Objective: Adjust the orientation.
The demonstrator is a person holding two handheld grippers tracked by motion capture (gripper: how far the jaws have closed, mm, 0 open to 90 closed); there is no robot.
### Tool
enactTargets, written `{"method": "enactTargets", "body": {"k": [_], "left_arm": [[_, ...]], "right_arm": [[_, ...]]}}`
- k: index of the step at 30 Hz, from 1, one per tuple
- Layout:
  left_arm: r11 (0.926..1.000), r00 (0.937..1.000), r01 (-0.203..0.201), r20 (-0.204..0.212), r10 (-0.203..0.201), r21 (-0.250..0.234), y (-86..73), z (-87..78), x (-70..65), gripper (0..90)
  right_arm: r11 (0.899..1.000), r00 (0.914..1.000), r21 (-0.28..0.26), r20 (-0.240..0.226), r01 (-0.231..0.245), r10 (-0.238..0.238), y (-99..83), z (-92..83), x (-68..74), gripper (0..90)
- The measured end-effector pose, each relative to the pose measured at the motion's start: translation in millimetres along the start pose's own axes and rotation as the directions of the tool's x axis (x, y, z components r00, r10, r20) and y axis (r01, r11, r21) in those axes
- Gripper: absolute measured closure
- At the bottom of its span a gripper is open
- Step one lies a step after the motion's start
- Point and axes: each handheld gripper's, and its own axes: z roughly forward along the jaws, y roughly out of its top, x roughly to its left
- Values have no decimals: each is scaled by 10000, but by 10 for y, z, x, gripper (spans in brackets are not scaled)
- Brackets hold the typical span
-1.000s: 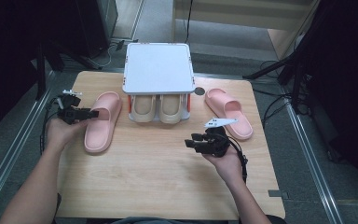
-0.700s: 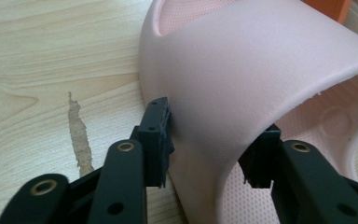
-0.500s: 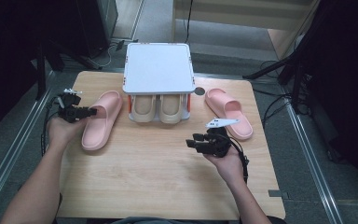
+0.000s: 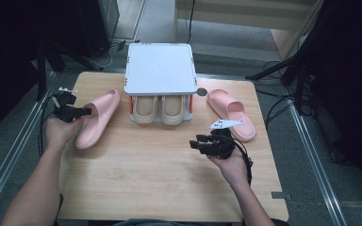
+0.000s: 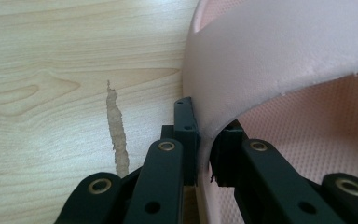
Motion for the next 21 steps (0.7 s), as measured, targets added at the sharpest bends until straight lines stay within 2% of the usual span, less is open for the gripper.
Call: {"method": "enactTargets", "body": {"k": [5,8,11,15,18,21], "left_arm": [[9987,9991,432,-43,-433,-269,46,-85,-12,831],[9989,9993,348,-90,-351,-328,88,-155,-47,832],[9990,9991,246,-347,-259,-369,145,-204,-110,831],[9987,9981,358,-480,-375,-352,248,-279,-143,831],[9993,9974,296,-646,-310,-218,344,-349,-155,831],[9990,9968,259,-748,-285,-362,478,-463,-177,830]], "right_arm": [[10000,10000,22,-4,28,-28,2,11,5,571],[10000,10000,5,-15,37,-37,7,9,2,571],[10000,10000,11,-66,19,-19,17,9,-7,571],[10000,9999,-59,-126,8,-8,36,8,-32,571],[10000,9999,-44,-163,36,-37,52,18,-38,571],[10000,9997,-47,-246,79,-80,74,41,-27,571]]}}
